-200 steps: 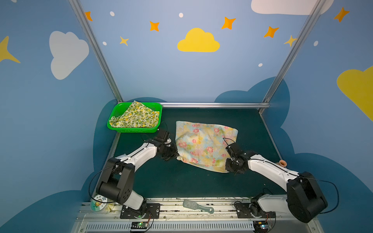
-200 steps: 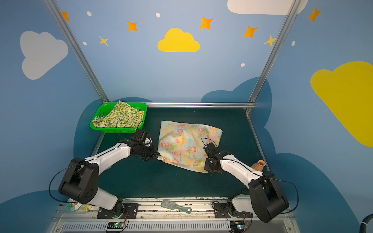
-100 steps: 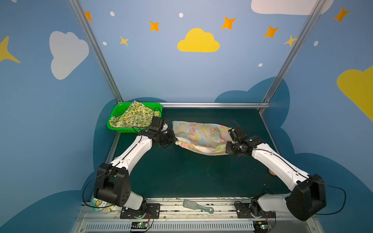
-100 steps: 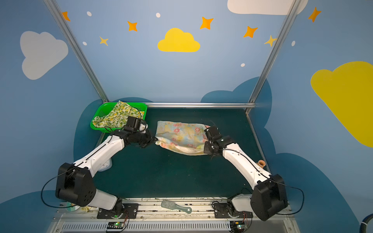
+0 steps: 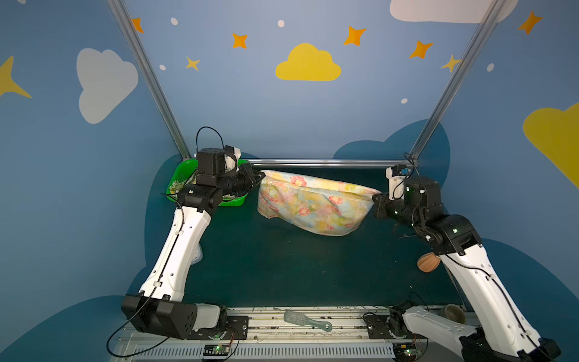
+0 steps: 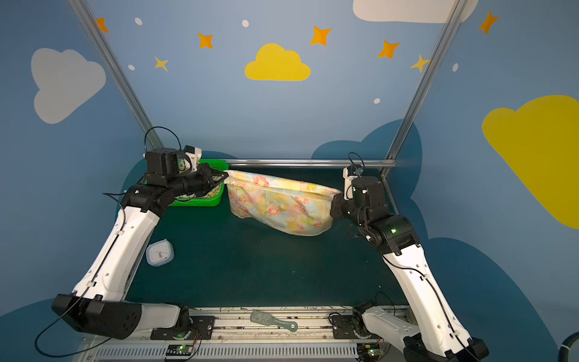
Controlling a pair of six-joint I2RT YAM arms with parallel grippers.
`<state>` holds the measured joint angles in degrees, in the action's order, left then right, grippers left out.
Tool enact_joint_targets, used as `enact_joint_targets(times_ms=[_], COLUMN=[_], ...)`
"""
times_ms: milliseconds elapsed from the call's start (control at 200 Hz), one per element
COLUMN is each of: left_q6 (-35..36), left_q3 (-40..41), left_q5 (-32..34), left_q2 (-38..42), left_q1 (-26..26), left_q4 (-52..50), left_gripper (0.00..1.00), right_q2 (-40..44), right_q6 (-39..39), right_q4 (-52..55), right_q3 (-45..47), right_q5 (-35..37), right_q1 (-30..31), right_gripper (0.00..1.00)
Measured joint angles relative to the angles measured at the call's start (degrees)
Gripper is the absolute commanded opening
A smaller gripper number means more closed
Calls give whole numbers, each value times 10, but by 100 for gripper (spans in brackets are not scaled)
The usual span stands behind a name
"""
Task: Fold and stack skirts
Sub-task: Flatten out the skirt at the center of the table.
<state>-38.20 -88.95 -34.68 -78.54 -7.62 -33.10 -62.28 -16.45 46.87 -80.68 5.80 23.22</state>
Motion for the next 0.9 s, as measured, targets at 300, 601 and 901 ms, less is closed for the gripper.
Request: enact_joint_targets(times_ms=[300, 601, 901], left_q6=[-17, -12, 7], left_q3=[-98, -357, -94], left_q5=[-28, -47, -37], left_q2=[-143, -312, -188], left_q1=[6, 6, -21], left_q4=[-10, -46, 14], left_gripper=[4, 4, 4], right_q2=[-135, -254, -108], right_q6=[22, 46, 26], right_q4=[-3, -16, -88], right_q3=[-66, -227, 20], right_q5=[-61, -85, -100], right_q1=[-71, -116, -116], right_gripper=[0, 0, 0])
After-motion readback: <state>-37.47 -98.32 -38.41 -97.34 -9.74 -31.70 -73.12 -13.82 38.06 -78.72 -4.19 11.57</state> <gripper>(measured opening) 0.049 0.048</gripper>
